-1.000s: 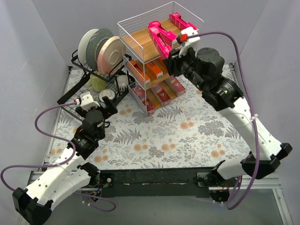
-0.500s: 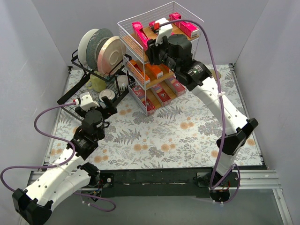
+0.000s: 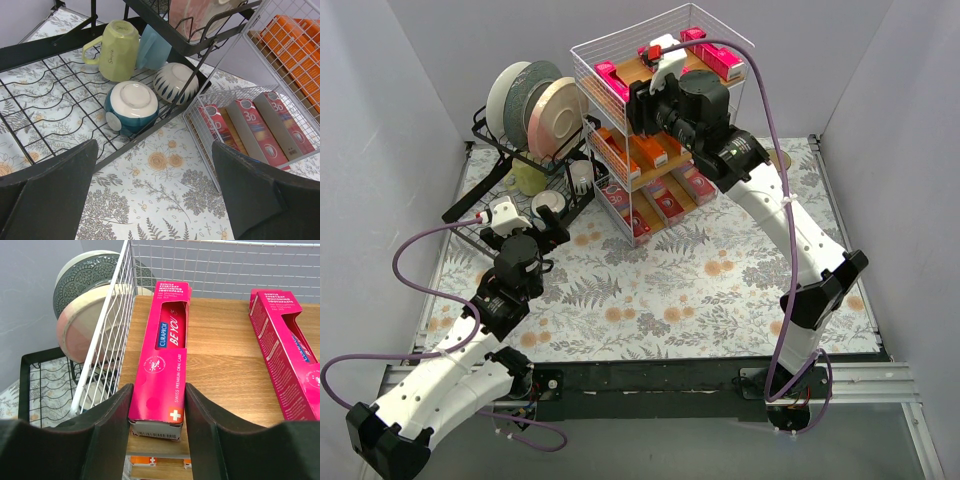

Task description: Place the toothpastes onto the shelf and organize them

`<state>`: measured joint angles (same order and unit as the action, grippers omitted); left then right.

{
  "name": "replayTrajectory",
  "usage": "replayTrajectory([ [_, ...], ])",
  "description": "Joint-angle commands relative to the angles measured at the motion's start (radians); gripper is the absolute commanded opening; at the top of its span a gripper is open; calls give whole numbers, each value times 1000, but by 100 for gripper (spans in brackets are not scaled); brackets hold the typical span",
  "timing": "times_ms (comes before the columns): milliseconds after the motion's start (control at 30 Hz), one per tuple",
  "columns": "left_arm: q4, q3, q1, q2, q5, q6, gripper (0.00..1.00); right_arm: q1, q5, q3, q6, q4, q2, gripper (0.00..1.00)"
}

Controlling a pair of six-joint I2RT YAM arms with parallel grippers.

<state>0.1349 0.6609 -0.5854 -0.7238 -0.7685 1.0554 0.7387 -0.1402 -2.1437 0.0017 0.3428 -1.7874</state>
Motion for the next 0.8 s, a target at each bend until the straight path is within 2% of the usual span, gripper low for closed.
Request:
replayTrajectory([
  [0, 8, 2, 7, 12, 6, 0, 98, -5, 42, 31, 21, -90, 55, 50],
  [267, 9, 0, 7, 14, 5, 0, 98, -7, 99, 74, 21, -130, 62, 45],
  [500, 11, 0, 7, 17, 6, -2, 98, -7, 131, 90, 41, -156, 65, 45],
  [767, 11, 2, 9, 24, 9, 0, 98, -7, 116, 133, 12, -174, 121, 62],
])
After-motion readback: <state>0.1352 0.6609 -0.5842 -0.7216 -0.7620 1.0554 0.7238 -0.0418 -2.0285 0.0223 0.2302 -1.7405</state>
